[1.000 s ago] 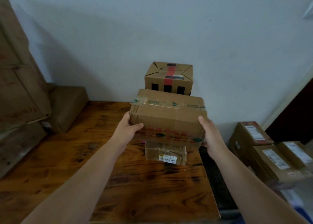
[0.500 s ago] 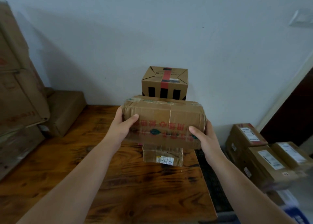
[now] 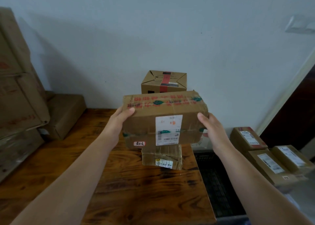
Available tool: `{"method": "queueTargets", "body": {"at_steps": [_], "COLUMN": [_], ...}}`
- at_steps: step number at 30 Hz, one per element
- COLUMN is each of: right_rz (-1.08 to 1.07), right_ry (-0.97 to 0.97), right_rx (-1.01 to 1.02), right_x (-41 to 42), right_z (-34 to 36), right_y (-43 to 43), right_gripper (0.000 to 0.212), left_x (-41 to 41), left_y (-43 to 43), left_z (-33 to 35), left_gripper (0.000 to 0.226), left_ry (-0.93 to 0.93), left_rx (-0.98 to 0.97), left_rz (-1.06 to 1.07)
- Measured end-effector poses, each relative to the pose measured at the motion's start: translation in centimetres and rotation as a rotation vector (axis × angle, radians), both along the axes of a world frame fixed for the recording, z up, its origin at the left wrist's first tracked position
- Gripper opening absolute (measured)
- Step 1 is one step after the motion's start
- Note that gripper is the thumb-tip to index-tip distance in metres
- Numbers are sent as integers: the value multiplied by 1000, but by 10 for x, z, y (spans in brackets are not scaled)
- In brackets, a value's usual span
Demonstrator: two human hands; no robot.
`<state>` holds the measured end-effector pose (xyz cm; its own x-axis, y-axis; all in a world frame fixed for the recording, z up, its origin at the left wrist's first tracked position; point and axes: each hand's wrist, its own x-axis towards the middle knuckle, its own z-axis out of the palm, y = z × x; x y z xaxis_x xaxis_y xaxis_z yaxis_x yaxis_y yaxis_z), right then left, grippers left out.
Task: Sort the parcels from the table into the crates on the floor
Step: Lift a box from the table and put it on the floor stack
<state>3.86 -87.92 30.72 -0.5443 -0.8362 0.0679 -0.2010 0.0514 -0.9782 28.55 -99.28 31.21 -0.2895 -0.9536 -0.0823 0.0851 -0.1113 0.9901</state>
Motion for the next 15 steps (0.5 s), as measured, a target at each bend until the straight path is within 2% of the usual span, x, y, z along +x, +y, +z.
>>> {"method": "queueTargets", "body": {"at_steps": [2, 6, 11, 15], "right_rz": [25, 58, 237, 218], "right_ry": [-8, -34, -84, -127], "right_rx": [-5, -38, -92, -78], "right_x": [0, -2, -1, -6], "right_z": [-2, -11, -13, -19], "right_y": [0, 0, 5, 2], "right_gripper": [52, 44, 47, 59], "left_x": [-5, -9, -8, -7], "left_y": [-2, -6, -13, -14], "left_z": [2, 7, 9, 8], "left_gripper": [16, 29, 33, 21], "left_ry": [46, 143, 222, 225], "left_rx": [105, 266, 320, 268], "left_rz": [116, 270, 229, 206]}}
